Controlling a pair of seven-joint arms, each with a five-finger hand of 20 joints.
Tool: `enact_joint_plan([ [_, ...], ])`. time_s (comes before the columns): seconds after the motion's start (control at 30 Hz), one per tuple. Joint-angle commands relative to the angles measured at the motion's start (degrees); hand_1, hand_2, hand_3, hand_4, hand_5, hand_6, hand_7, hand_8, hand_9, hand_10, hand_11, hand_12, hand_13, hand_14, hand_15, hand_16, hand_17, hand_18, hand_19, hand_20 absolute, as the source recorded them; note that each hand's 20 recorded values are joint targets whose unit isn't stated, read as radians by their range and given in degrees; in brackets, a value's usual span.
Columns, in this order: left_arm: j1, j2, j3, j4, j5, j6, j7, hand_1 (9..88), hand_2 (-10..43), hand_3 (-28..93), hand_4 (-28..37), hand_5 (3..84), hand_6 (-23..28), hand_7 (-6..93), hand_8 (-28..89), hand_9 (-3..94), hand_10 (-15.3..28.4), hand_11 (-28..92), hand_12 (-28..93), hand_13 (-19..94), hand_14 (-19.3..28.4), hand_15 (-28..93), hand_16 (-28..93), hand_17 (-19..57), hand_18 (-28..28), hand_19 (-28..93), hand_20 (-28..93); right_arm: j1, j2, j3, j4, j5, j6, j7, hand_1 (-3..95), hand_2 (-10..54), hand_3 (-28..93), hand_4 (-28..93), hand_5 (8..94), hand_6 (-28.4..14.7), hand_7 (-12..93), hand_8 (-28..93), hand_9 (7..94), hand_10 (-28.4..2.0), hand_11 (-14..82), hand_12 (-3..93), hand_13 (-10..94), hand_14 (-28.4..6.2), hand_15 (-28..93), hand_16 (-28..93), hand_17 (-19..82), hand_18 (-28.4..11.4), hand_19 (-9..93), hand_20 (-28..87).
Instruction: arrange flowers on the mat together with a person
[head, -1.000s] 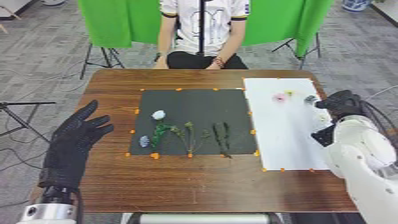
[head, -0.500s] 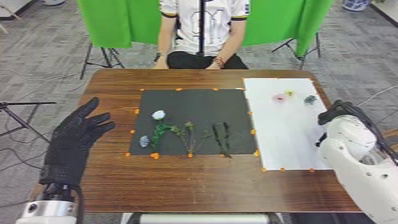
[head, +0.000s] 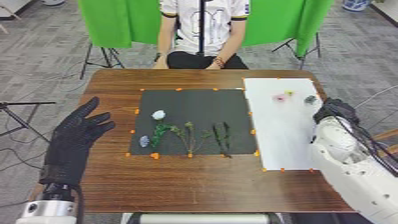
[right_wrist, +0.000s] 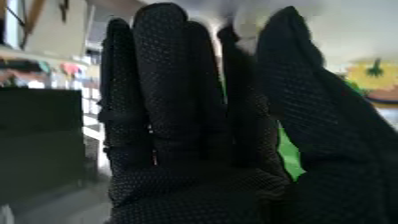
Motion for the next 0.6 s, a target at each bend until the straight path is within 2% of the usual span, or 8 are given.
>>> enact_joint_plan([
  [0.03, 1.0, -0.32, -0.5, 0.18, -0.21, 0.05, -0.21, 22.1, 2.6, 79, -28.3, 33.4, 6.4, 16.4, -11, 34.6, 19.9, 28, 11, 24, 27.3, 56, -10, -9.6, 22.7, 49, 15, -1.5, 0.8, -0.9, 0.1, -4.9, 5.2, 0.0, 59.1, -9.5, 60, -28, 84.0, 3.4, 14, 0, 87.9, -8.4, 13.5, 28.8, 80, -5.1, 55, 17, 46, -15.7, 87, -13],
  [0.17, 2.2, -0.65, -2.02, -0.3, -0.25, -0.02, 0.14, 22.1, 2.6, 79, -28.3, 33.3, 6.4, 16.3, -11, 34.6, 19.9, 28, 11, 24, 27.3, 56, -10, -9.6, 22.7, 49, 15, -5.1, 1.6, 1.7, -4.1, -6.4, 8.0, -0.8, 59.7, -9.5, 60, -28, 85.0, 3.3, 14, 1, 90.5, -7.3, 16.1, 30.8, 82, -4.4, 56, 18, 46, -15.3, 88, -13],
  [0.27, 4.1, -1.56, -4.71, -0.7, 0.2, -0.87, 1.12, 22.1, 2.4, 79, -28.3, 33.3, 6.4, 16.3, -11, 34.6, 19.9, 28, 11, 24, 27.3, 56, -10, -9.6, 22.7, 49, 15, -7.9, 2.2, 2.8, -9.7, -8.1, 11.0, -3.1, 59.2, -9.5, 61, -28, 85.3, 3.5, 14, 1, 90.9, -7.3, 17.4, 31.3, 82, -4.3, 56, 19, 46, -15.4, 89, -13],
  [0.37, 6.9, -2.47, -7.28, -0.98, -0.86, 0.29, 2.96, 21.9, 1.5, 79, -28.3, 33.3, 6.3, 16.3, -11, 34.5, 19.7, 28, 11, 24, 27.2, 56, -10, -9.7, 22.8, 49, 15, -8.2, 1.9, 1.5, -15.2, -8.3, 12.4, -7.0, 58.8, -9.5, 61, -28, 85.3, 3.4, 14, 1, 90.9, -7.4, 18.0, 31.3, 82, -4.2, 56, 19, 46, -15.7, 89, -13],
  [0.4, 7.4, -3.03, -8.21, -0.86, -0.79, 0.05, 2.74, 21.7, 1.3, 79, -28.3, 33.2, 6.3, 16.3, -11, 34.5, 19.7, 28, 11, 24, 27.2, 56, -10, -9.7, 22.8, 49, 15, -7.9, 1.9, 0.5, -17.0, -7.8, 12.8, -8.0, 58.6, -9.5, 62, -28, 85.3, 3.4, 14, 2, 90.9, -7.4, 18.1, 31.3, 82, -4.2, 56, 19, 45, -15.7, 90, -13],
  [0.43, 8.6, -3.21, -9.08, -1.0, -1.16, 0.48, 3.34, 21.4, 1.0, 79, -28.3, 33.2, 6.2, 16.3, -11, 34.5, 19.7, 28, 11, 24, 27.2, 56, -10, -9.7, 22.8, 49, 15, -6.8, 1.4, -1.0, -18.3, -7.4, 13.3, -9.2, 58.5, -9.5, 62, -28, 85.2, 3.3, 14, 2, 90.8, -7.4, 18.2, 31.4, 82, -4.2, 56, 19, 45, -15.7, 90, -13],
  [0.57, 12.0, -5.4, -11.96, -1.16, -2.01, 0.91, 5.58, 21.0, 0.7, 79, -28.3, 33.1, 6.1, 16.3, -11, 34.6, 19.7, 27, 12, 24, 27.4, 56, -9, -9.2, 23.4, 51, 16, -1.6, -1.7, -7.8, -22.0, -5.6, 13.8, -14.0, 58.0, -9.5, 62, -28, 84.9, 3.2, 14, 2, 90.5, -7.5, 18.6, 31.4, 81, -4.3, 56, 20, 43, -15.8, 91, -13],
  [0.6, 13.0, -5.55, -12.67, -1.23, -2.38, 1.2, 6.1, 20.9, 0.7, 79, -28.3, 33.1, 6.0, 16.2, -11, 34.6, 19.7, 27, 12, 25, 27.6, 57, -9, -8.6, 23.7, 53, 18, -0.1, -2.4, -9.9, -22.4, -5.5, 13.8, -15.1, 57.9, -9.5, 63, -28, 84.8, 3.2, 14, 2, 90.4, -7.5, 18.7, 31.4, 81, -4.3, 56, 20, 43, -15.8, 91, -13],
])
